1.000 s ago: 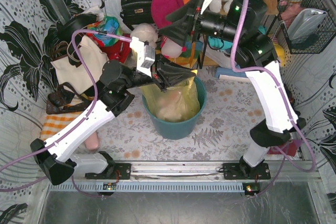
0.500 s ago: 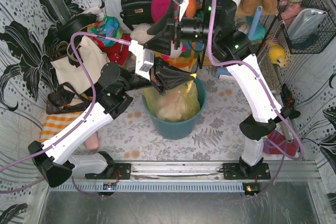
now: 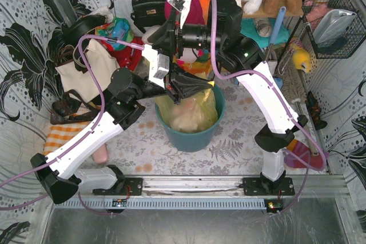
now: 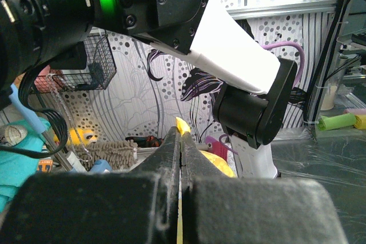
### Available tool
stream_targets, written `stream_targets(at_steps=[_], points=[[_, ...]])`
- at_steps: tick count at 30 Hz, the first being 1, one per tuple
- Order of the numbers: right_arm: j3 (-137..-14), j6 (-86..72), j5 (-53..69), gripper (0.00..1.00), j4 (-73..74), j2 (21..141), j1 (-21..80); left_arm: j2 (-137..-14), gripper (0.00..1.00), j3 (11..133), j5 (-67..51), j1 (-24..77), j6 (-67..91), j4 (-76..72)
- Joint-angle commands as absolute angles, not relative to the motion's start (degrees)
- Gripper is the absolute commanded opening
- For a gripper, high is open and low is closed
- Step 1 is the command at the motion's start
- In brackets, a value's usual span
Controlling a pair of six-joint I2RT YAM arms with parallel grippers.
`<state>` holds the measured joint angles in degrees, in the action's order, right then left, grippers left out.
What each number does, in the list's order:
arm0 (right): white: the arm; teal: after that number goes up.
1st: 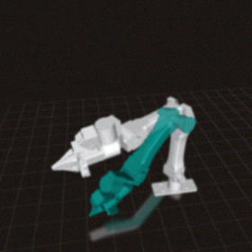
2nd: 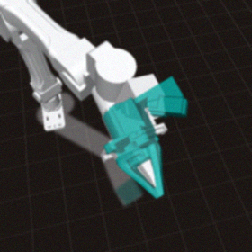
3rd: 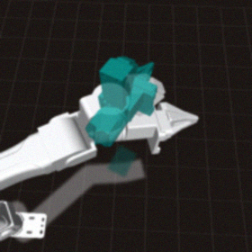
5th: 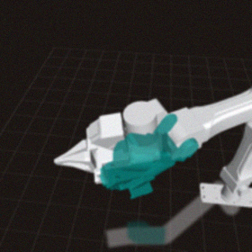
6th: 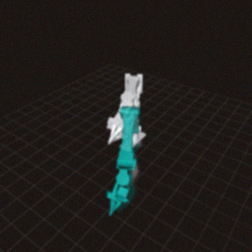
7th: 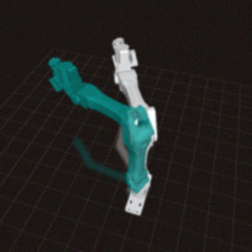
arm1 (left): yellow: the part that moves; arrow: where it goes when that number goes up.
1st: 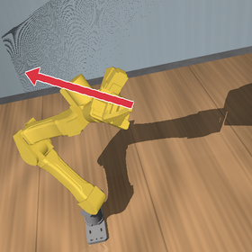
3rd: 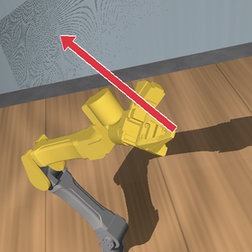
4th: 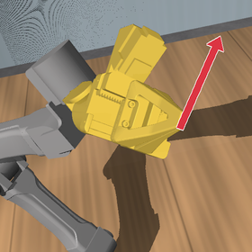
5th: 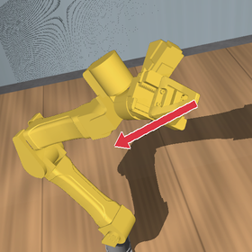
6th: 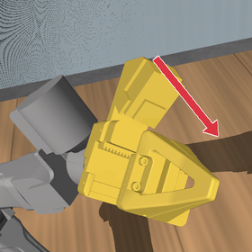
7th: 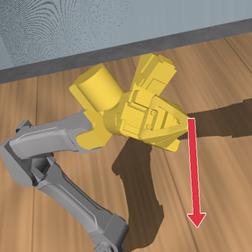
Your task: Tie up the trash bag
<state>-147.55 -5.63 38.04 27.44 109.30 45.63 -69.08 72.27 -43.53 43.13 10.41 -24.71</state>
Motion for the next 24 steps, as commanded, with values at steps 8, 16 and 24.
stream_targets(at_steps=[8,16,24], points=[[-148.99,-4.45,37.29,0.34,26.86,109.96,46.32,-68.21,0.00,72.16,-43.11,43.51,9.19,-24.63],[-148.79,-3.78,37.44,0.35,28.14,109.78,46.96,-68.65,0.00,72.25,-42.98,43.51,9.10,-24.76],[-148.71,-2.23,35.62,0.22,29.28,109.38,47.63,-69.04,0.00,72.39,-43.25,43.51,9.22,-25.00]])
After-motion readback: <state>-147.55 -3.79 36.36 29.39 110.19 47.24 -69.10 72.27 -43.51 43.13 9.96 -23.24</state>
